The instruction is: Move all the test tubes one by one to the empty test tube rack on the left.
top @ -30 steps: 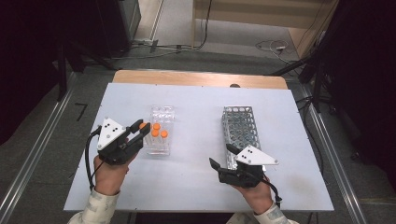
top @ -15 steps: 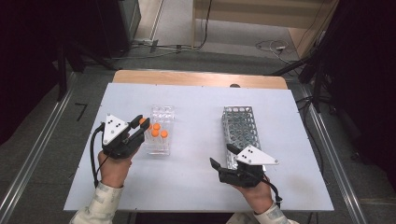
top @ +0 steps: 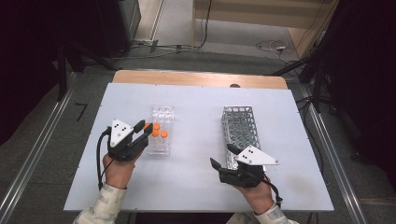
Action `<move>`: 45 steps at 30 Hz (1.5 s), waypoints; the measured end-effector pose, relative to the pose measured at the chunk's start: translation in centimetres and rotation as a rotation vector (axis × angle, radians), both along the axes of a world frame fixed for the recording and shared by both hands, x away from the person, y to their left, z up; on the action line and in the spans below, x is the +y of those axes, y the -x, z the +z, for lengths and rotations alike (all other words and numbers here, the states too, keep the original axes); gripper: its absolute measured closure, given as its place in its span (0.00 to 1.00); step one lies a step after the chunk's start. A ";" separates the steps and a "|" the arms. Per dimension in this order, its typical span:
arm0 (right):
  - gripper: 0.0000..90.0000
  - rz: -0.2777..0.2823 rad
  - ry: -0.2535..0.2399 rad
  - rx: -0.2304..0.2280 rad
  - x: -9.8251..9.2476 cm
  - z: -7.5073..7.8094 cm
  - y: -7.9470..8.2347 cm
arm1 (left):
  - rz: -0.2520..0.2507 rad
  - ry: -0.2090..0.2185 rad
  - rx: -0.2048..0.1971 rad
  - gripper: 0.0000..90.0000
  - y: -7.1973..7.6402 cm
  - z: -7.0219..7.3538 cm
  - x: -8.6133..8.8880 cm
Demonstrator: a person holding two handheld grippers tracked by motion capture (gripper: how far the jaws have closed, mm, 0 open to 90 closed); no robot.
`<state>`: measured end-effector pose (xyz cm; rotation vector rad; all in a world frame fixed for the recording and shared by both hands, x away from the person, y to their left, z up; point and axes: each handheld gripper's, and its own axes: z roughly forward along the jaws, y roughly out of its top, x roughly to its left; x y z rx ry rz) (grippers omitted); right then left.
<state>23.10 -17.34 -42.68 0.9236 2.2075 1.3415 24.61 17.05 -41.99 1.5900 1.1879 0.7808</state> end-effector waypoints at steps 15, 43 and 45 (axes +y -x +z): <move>0.28 -0.012 0.003 0.002 -0.4 -0.2 -0.3 | -0.007 0.052 0.009 0.57 0.6 0.4 0.1; 0.28 -0.130 -0.019 0.001 -5.7 -0.5 -0.5 | 0.024 0.084 0.010 0.29 3.5 -0.5 1.2; 0.28 -0.138 -0.021 0.002 -6.1 -0.5 -0.6 | 0.026 0.078 0.014 0.28 3.6 -0.6 1.2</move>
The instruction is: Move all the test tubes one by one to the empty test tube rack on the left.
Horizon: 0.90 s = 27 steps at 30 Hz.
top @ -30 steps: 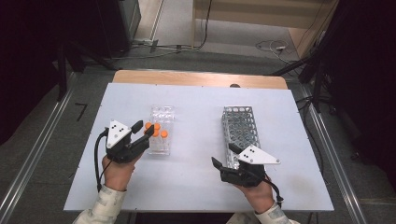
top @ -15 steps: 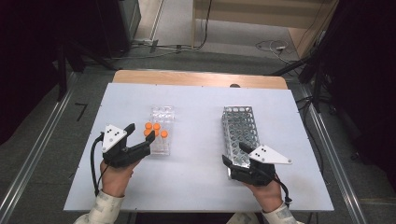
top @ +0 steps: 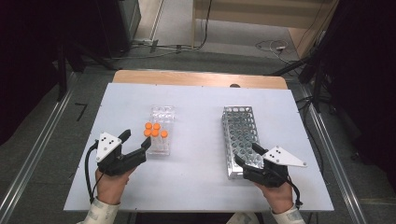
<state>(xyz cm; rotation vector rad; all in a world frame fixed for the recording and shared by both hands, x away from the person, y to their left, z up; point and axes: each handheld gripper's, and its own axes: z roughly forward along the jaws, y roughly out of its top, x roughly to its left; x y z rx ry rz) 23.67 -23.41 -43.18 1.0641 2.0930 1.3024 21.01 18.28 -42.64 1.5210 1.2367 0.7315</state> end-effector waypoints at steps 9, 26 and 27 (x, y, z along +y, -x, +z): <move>0.28 -0.039 0.001 0.000 -1.6 -0.1 -0.1 | 0.021 -0.002 0.008 0.28 0.5 -0.9 0.9; 0.28 -0.090 0.005 -0.002 -4.2 -0.5 0.0 | 0.062 -0.003 0.028 0.25 0.8 -2.3 2.1; 0.28 -0.091 0.005 -0.001 -4.3 -0.6 0.0 | 0.065 -0.006 0.031 0.25 0.8 -2.4 2.2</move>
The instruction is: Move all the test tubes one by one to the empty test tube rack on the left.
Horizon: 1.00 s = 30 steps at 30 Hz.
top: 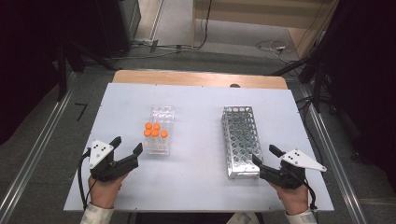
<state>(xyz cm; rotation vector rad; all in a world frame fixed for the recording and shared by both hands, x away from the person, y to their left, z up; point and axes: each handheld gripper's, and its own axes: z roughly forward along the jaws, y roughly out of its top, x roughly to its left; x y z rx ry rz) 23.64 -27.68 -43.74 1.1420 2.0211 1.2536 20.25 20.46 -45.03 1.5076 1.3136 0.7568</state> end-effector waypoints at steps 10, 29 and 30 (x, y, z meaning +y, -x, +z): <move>0.28 -0.042 0.001 0.001 -1.7 -0.3 0.0 | 0.037 -0.002 0.004 0.24 0.0 -0.5 1.0; 0.28 -0.119 0.006 0.008 -4.7 -1.2 -0.2 | 0.078 -0.030 0.014 0.24 0.3 -1.1 2.0; 0.28 -0.123 0.005 0.008 -4.8 -1.3 -0.2 | 0.082 -0.042 0.013 0.24 0.3 -1.2 2.2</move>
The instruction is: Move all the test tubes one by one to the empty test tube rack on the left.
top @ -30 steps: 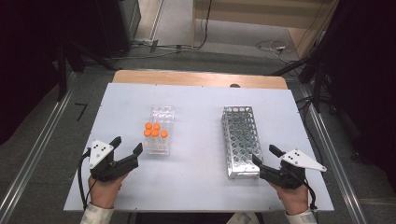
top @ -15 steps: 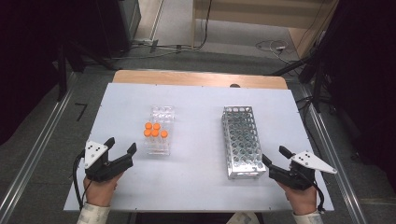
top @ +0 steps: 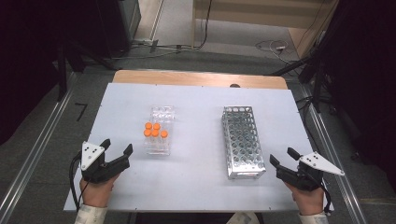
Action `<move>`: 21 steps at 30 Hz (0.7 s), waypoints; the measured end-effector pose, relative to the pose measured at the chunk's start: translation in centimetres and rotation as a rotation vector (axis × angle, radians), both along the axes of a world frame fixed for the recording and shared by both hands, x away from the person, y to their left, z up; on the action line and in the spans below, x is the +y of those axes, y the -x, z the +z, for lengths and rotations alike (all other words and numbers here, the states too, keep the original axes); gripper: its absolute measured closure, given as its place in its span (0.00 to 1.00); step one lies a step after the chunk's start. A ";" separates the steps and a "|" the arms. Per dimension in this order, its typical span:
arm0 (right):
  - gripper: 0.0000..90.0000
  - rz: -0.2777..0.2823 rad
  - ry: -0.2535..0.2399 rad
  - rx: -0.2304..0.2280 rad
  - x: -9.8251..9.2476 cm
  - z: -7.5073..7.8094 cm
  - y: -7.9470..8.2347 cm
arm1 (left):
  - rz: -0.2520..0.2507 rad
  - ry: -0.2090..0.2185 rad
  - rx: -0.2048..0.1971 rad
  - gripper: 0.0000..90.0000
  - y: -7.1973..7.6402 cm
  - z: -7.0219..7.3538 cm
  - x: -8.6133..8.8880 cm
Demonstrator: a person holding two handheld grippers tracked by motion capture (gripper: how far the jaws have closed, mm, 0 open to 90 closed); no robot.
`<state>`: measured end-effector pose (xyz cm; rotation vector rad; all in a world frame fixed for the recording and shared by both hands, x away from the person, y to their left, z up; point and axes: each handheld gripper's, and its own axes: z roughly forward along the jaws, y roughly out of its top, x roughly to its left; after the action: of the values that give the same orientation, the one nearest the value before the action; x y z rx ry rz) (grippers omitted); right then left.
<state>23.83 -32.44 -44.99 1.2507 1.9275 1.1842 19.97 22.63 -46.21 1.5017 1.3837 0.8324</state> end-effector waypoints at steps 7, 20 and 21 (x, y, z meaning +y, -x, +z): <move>0.28 -0.046 -0.004 0.004 -1.6 -0.3 0.0 | 0.036 -0.002 0.010 0.24 0.0 -0.4 1.0; 0.28 -0.175 0.034 0.024 -5.0 -1.4 -0.4 | 0.104 -0.017 0.078 0.16 -0.6 -1.6 2.7; 0.28 -0.182 0.032 0.031 -5.2 -1.5 -0.5 | 0.110 -0.022 0.086 0.16 -0.7 -1.7 2.8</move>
<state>24.33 -37.66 -46.47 1.4025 1.8038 1.0429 20.70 25.47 -47.88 1.5041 1.5368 0.8617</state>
